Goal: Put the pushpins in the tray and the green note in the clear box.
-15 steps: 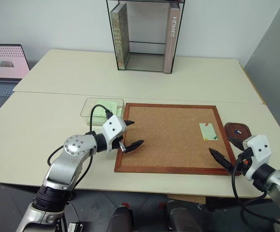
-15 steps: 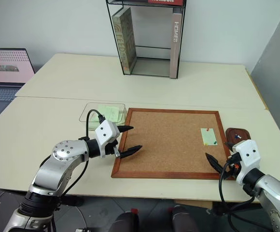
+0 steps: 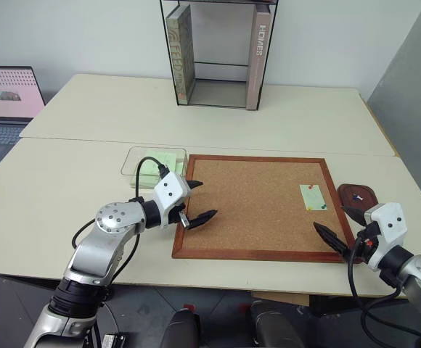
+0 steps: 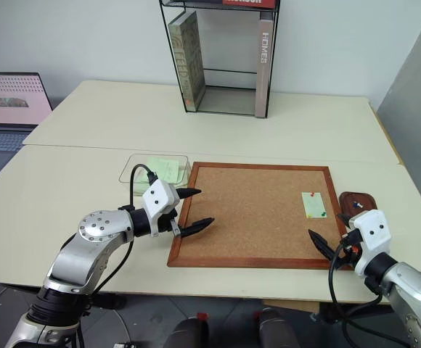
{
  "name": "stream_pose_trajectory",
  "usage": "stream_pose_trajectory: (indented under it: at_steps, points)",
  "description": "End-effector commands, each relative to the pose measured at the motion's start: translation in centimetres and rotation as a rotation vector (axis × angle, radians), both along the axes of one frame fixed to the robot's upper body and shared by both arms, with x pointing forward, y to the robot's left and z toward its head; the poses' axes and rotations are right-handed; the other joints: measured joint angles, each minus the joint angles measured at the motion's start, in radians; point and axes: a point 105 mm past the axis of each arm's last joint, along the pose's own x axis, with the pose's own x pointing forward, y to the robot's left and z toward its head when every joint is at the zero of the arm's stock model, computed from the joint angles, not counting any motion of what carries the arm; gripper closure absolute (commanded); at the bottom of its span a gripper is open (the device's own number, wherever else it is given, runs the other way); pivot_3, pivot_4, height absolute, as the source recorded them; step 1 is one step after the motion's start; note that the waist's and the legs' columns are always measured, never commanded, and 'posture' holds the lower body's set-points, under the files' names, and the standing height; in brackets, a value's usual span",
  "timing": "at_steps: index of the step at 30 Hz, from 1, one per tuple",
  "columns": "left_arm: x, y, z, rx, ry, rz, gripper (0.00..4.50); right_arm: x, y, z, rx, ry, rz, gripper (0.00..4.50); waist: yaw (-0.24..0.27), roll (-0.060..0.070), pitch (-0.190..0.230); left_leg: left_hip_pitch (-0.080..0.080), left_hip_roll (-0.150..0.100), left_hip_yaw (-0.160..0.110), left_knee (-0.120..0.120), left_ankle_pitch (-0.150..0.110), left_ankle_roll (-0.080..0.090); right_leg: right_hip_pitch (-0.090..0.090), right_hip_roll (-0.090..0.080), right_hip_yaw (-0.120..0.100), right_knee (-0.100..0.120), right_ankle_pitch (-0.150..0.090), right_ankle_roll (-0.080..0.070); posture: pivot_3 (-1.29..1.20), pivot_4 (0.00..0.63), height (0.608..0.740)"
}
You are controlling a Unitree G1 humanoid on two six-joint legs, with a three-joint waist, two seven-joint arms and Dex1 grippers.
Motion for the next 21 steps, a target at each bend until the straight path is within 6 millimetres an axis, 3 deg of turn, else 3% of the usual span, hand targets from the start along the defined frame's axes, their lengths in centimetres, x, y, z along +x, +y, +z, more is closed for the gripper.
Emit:
stream_pose_trajectory:
  at_steps: [1,10,21]
  points:
    - [0.0,-0.2,1.5,-0.01,-0.057,-0.001,0.0,0.0,0.8,1.1,-0.006,-0.044,0.024,0.04,0.0,0.0,0.0,0.0,0.0,0.0,0.0,0.0,0.0,0.0,0.0,0.0,0.0,0.0,0.0,0.0,0.15,0.74]
    - [0.2,-1.8,1.8,-0.05,-0.042,0.009,0.0,0.1,1.1,1.5,0.002,-0.058,0.022,0.04,0.0,0.0,0.0,0.0,0.0,0.0,0.0,0.0,0.0,0.0,0.0,0.0,0.0,0.0,0.0,0.0,0.15,0.74]
    - [0.7,-6.8,1.6,-0.087,-0.058,-0.083,0.0,-0.2,2.0,2.1,0.021,-0.089,0.016,0.04,0.001,0.0,0.0,0.0,0.0,-0.001,0.0,0.0,0.0,0.0,0.0,0.0,0.0,0.0,0.0,0.0,0.15,0.74]
